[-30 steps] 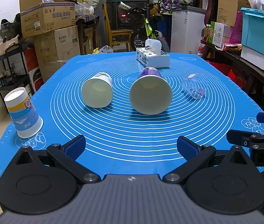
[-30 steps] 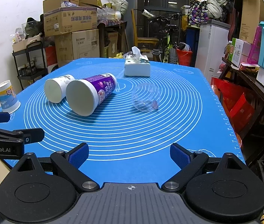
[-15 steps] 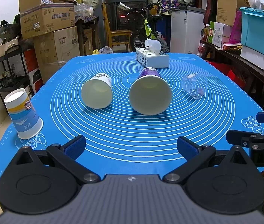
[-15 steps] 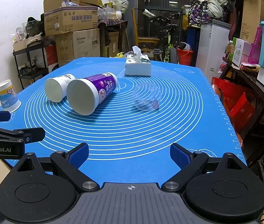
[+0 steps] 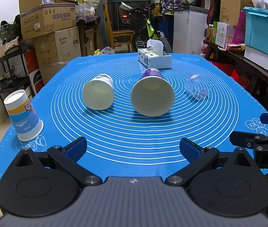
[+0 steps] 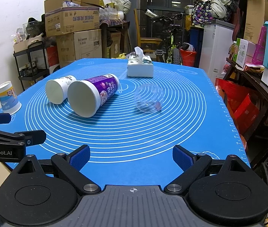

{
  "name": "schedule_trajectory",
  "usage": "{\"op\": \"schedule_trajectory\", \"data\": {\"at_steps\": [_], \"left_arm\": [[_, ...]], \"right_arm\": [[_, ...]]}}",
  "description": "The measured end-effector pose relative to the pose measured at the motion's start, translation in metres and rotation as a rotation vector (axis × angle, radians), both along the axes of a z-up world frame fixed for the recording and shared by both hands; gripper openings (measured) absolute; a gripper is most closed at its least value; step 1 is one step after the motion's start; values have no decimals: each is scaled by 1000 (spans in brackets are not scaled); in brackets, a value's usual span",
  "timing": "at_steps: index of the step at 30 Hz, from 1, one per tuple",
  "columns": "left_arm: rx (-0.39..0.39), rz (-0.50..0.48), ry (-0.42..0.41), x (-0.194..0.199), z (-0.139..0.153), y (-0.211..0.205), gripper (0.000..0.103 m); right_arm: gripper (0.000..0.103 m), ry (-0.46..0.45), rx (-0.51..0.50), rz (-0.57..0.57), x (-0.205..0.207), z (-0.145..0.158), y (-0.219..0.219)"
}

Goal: Flip cup upside down

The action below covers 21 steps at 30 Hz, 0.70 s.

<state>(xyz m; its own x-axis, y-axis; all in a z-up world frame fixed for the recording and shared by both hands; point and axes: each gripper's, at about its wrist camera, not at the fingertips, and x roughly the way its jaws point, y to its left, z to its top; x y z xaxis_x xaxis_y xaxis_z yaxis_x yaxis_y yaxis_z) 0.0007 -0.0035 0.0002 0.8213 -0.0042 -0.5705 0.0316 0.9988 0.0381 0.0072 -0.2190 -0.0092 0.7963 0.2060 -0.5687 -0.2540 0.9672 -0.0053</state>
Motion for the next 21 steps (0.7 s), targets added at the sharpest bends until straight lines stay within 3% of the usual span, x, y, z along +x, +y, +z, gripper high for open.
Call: {"op": "schedule_trajectory", "data": {"at_steps": [21], "left_arm": [[5, 11, 9, 5, 0, -1, 102]], "right_arm": [[94, -7, 16, 10, 1, 5, 1]]}}
